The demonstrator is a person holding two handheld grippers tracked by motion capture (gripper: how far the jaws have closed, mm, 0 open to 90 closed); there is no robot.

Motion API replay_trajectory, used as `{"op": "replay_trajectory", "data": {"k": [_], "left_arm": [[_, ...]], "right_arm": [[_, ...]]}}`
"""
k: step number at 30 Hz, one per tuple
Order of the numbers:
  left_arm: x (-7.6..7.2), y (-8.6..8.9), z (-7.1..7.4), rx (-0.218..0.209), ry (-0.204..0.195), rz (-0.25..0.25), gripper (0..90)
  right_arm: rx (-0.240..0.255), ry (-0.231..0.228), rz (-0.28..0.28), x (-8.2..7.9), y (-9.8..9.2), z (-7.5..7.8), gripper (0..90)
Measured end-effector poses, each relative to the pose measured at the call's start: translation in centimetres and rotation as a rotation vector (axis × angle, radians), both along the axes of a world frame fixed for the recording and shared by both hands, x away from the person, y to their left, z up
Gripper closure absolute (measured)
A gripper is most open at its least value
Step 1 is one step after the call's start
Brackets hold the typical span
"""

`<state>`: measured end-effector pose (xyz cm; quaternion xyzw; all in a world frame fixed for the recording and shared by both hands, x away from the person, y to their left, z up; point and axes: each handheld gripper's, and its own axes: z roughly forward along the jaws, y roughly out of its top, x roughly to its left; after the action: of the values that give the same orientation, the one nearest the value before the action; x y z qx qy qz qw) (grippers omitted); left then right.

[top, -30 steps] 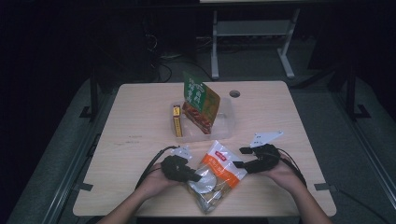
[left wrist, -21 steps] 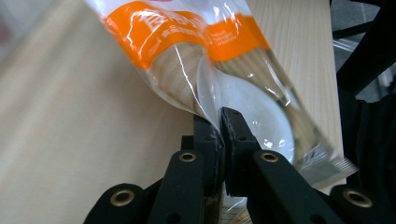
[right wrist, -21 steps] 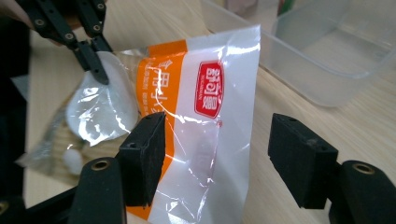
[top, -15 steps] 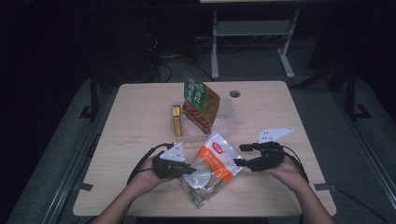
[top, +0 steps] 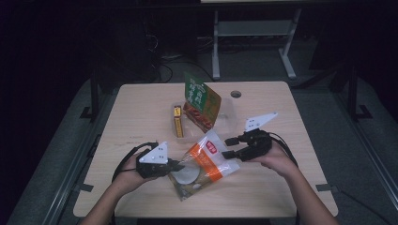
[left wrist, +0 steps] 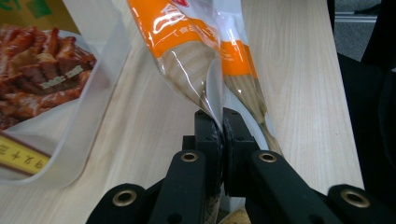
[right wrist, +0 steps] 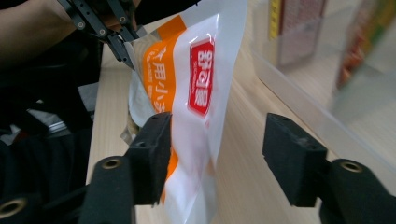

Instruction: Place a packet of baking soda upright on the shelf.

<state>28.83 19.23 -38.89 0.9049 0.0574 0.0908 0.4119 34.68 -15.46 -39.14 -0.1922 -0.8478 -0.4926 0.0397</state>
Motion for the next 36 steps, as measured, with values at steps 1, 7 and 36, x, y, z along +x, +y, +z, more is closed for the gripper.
{"op": "replay_trajectory", "data": {"k": [1,7,36], "left_arm": [[0.0,0.2,0.0,-0.008,-0.004,0.004,86.7],[0.1,0.9,0.2,-0.022,0.004,0.004,86.9],[0.4,0.7,0.1,-0.074,0.052,-0.005,87.5]], "right_arm": [[0.008,0.006,0.020,0.4,0.4,0.1,44.8],[0.016,0.019,0.057,1.0,1.6,-0.2,57.1],[-0.005,0.005,0.138,-0.3,2.0,-0.8,90.0]]}}
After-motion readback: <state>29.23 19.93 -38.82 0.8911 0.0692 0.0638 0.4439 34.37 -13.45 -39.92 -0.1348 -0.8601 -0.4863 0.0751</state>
